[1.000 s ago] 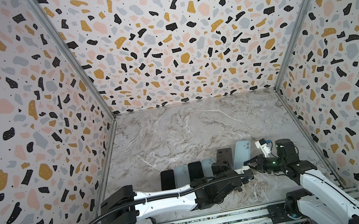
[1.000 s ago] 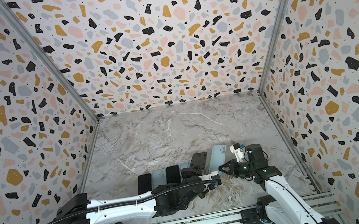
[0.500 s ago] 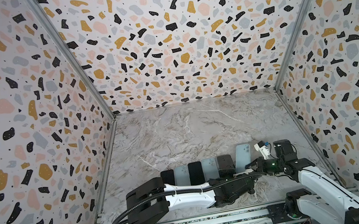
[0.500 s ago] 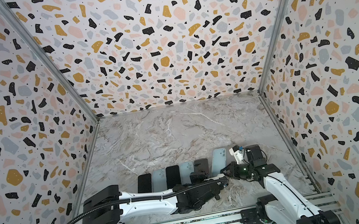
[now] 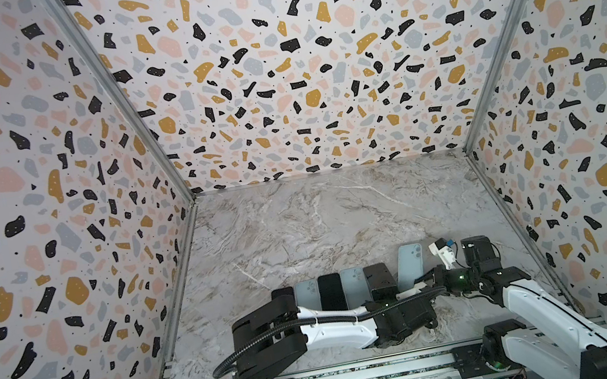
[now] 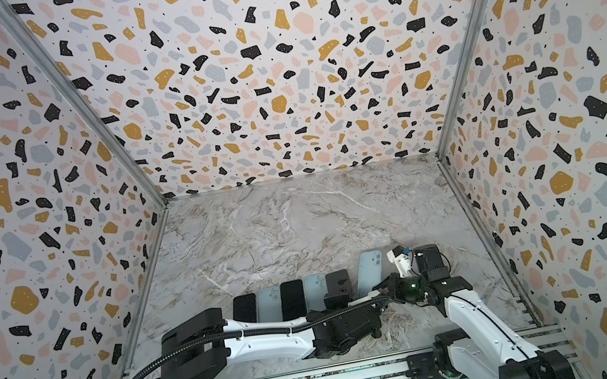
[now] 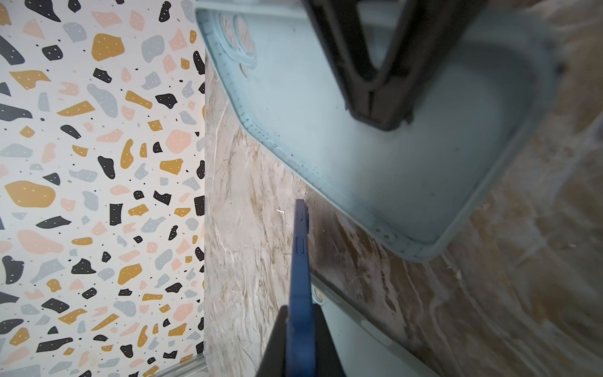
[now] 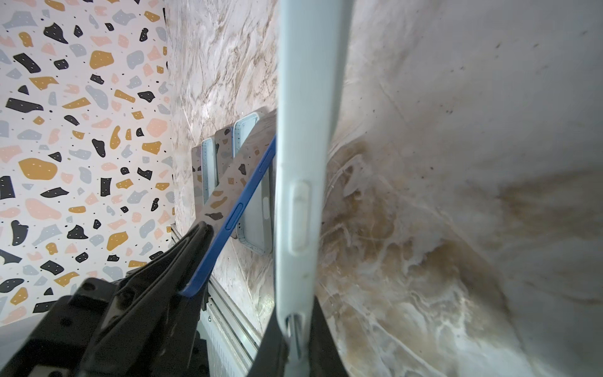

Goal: Take the phone out of the phone case

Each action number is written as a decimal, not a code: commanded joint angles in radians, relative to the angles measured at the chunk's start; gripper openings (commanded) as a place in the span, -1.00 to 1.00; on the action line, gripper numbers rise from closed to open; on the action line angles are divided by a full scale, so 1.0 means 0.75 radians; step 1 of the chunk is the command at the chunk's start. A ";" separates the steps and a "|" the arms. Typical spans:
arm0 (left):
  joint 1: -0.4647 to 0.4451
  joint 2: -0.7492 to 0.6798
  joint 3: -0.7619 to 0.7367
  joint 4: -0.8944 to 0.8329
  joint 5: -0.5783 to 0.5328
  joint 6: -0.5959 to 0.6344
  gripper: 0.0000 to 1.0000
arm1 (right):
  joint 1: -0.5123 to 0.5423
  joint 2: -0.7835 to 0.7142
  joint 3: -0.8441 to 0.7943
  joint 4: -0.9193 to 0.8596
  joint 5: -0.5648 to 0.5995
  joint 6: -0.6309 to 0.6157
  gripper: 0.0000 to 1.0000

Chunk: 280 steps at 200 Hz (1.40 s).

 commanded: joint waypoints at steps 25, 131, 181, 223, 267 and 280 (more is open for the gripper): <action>-0.001 -0.006 0.003 0.090 -0.032 -0.035 -1.00 | -0.004 -0.022 -0.001 0.035 -0.023 -0.002 -1.00; 0.012 0.018 -0.038 0.123 -0.026 -0.053 -1.00 | -0.005 0.008 -0.006 0.034 -0.006 -0.010 -1.00; 0.016 0.022 -0.062 0.130 0.000 -0.062 -1.00 | -0.025 0.047 0.023 -0.006 0.026 -0.045 -1.00; 0.016 0.022 -0.067 0.126 0.040 -0.081 -0.93 | -0.027 0.069 0.027 -0.005 0.028 -0.053 -1.00; 0.016 0.029 -0.063 0.116 0.068 -0.115 -0.76 | -0.027 0.100 0.037 -0.003 0.026 -0.063 -1.00; 0.016 0.039 -0.056 0.108 0.074 -0.126 -0.74 | -0.027 0.110 0.039 -0.003 0.024 -0.067 -1.00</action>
